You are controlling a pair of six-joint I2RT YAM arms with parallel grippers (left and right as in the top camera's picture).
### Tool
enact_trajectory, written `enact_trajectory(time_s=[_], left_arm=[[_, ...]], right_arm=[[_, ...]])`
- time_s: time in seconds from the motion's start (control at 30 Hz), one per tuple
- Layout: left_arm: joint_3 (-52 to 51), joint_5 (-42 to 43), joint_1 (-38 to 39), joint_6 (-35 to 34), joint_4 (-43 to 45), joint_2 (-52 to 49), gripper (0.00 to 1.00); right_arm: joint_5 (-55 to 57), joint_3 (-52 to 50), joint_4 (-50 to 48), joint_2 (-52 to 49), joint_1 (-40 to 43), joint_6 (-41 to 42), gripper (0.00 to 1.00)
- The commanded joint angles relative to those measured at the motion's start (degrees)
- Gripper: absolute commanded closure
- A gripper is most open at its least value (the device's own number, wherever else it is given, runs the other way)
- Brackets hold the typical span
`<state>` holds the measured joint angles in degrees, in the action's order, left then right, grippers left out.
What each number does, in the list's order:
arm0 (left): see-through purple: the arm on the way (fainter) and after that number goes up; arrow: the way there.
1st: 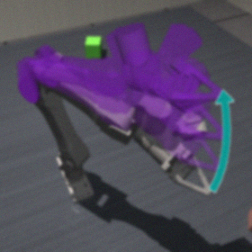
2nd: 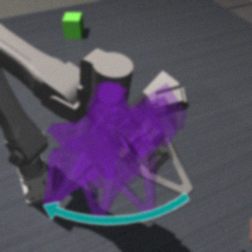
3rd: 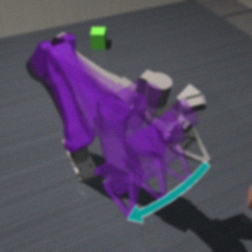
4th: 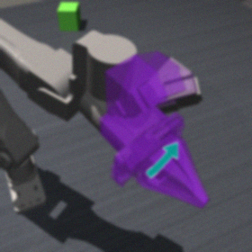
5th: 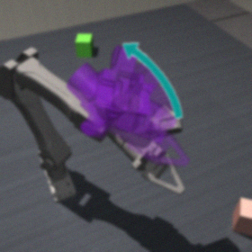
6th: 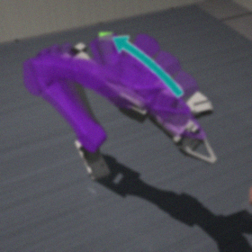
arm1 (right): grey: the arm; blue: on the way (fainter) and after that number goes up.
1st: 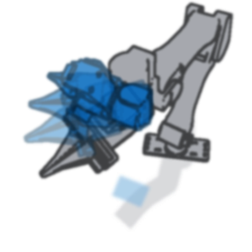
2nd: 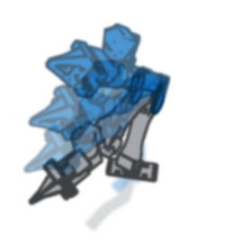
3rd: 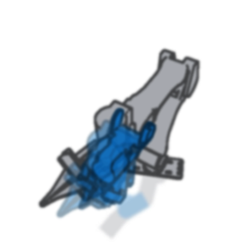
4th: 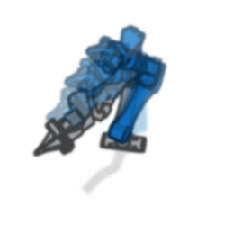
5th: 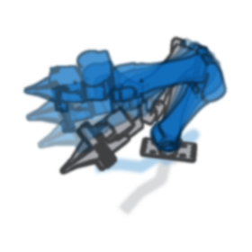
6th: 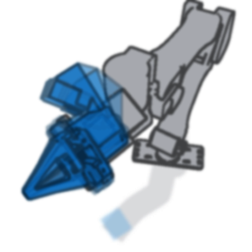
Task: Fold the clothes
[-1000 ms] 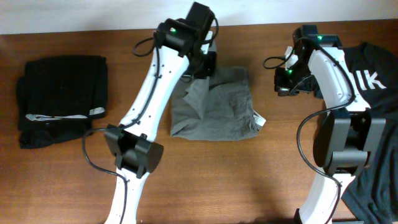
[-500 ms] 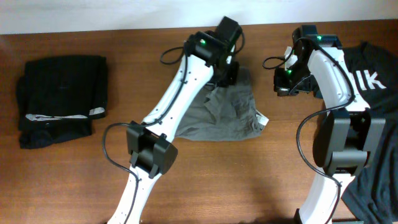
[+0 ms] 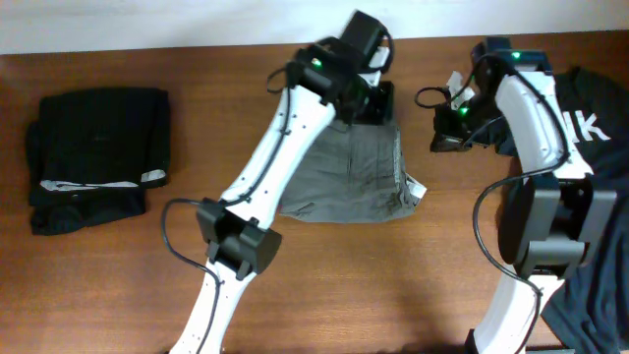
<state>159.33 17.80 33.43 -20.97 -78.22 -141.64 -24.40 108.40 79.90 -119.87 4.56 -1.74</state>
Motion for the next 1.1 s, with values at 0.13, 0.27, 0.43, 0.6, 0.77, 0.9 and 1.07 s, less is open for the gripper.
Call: enact_trajectory(time_s=[0.13,0.27,0.43,0.6,0.77,0.9,1.07], left_arm=[[0.7,-2.58,-2.47,9.88,-0.52,-1.84,0.99],[0.68,-2.6,-2.47,12.98,2.29,-4.02,0.99],[0.68,-2.62,-2.58,12.98,5.38,-7.72,1.0],[0.68,-2.64,-2.75,12.96,7.96,-12.22,1.0],[0.68,-3.21,-2.97,12.98,10.88,-16.09,0.99],[0.68,-6.01,-2.97,12.98,11.91,-18.84,0.99],[0.68,-9.79,-3.13,13.38,13.11,-20.57,0.99]], right_arm=[[-12.87,0.55,3.52,3.26,-3.04,-8.57,0.96],[-12.37,-2.91,-1.6,3.26,-6.32,-8.52,0.96],[-11.85,-8.9,-7.69,3.08,-7.96,-8.31,0.96],[-11.8,-18.8,-16.63,3.08,-8.57,-7.74,0.96],[-10.27,-30.99,-27.26,3.08,-8.57,-6.03,0.96],[-6.56,-40.46,-37.27,3.08,-8.57,-1.01,0.96],[-5.31,-44.72,-39.6,3.08,-8.57,1.22,0.96]])
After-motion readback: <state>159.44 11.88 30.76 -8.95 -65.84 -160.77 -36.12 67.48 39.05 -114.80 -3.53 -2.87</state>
